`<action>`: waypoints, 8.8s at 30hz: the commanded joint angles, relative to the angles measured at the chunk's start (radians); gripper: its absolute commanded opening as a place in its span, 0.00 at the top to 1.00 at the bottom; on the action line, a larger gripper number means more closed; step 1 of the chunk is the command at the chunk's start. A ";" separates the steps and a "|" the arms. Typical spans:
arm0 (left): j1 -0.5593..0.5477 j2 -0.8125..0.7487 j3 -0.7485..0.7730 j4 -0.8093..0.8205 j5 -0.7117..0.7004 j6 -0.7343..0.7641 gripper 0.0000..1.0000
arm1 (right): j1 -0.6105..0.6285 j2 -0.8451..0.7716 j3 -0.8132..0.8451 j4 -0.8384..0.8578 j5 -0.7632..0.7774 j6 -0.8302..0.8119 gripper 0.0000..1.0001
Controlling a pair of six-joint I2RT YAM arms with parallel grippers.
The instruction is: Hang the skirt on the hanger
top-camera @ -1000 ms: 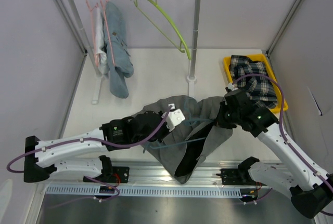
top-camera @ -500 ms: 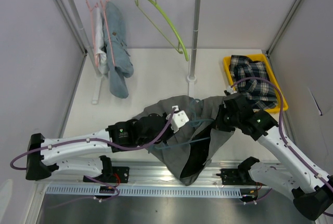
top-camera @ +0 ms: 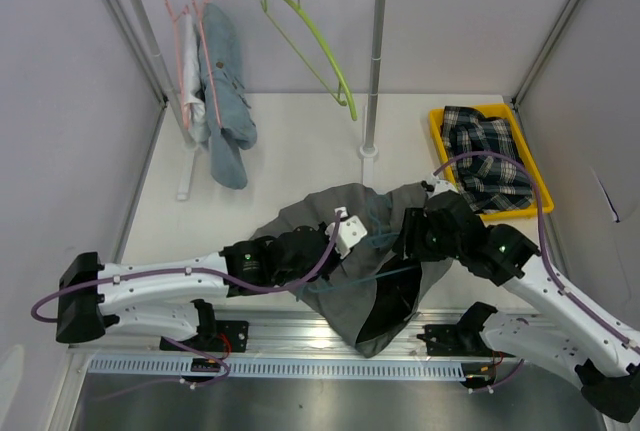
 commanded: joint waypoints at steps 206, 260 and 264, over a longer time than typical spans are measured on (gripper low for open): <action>0.818 -0.281 -0.005 -0.442 0.457 -0.423 1.00 | 0.175 0.124 -0.146 0.428 0.529 -0.091 1.00; 0.830 -0.046 0.240 -0.628 0.183 -0.219 1.00 | 0.299 0.153 -0.267 0.409 0.742 -0.075 1.00; 0.830 -0.036 0.260 -0.656 0.112 -0.175 1.00 | 0.313 0.155 -0.267 0.406 0.751 -0.074 1.00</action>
